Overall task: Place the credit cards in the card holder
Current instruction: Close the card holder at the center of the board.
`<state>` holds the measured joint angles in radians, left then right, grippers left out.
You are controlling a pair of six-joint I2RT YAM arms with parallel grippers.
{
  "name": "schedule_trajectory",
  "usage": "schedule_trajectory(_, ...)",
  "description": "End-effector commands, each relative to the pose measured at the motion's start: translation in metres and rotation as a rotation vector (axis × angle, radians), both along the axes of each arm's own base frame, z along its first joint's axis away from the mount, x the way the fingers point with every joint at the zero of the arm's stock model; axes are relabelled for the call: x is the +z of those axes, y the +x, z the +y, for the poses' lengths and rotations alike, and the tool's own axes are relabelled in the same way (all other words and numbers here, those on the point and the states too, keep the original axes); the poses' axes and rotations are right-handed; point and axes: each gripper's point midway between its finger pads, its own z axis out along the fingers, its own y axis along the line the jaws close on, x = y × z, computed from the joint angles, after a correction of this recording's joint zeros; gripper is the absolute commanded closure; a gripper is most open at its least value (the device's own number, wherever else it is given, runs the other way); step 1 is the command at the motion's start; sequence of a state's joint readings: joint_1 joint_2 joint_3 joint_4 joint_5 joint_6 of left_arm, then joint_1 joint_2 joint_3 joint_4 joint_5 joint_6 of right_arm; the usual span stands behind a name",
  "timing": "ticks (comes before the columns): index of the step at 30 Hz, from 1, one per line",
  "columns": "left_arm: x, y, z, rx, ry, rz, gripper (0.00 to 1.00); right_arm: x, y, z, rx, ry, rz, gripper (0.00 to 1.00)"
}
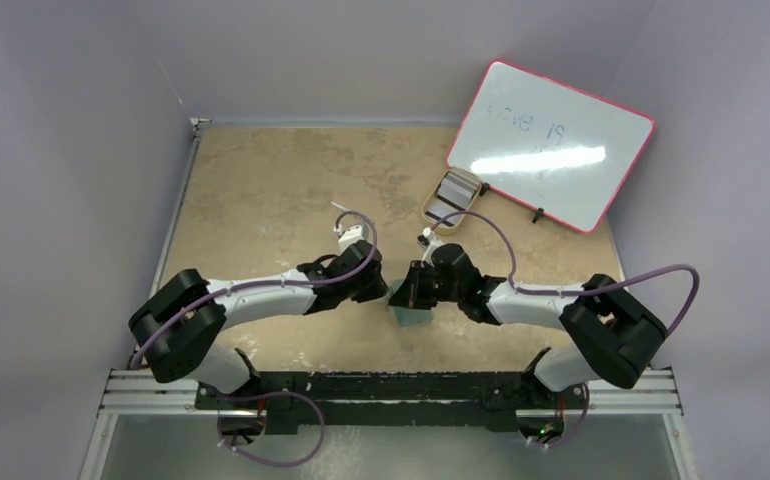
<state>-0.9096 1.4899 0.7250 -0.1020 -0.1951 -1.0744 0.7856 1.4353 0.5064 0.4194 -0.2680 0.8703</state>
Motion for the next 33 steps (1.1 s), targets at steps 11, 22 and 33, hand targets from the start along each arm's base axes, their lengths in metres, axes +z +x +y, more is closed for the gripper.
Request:
schedule_trajectory(11, 0.051, 0.029, -0.034, -0.042, -0.118, -0.084, 0.7, 0.01, 0.009, 0.006, -0.007, 0.025, -0.051, 1.0)
schedule_trajectory(22, -0.002, 0.026, -0.026, -0.081, 0.029, -0.011, 0.73, 0.022, 0.01, 0.007, -0.017, 0.047, -0.065, 1.0)
schedule_trajectory(33, -0.023, 0.025, -0.012, -0.063, 0.114, 0.01, 0.78, 0.023, 0.009, -0.005, -0.055, 0.008, -0.069, 1.0)
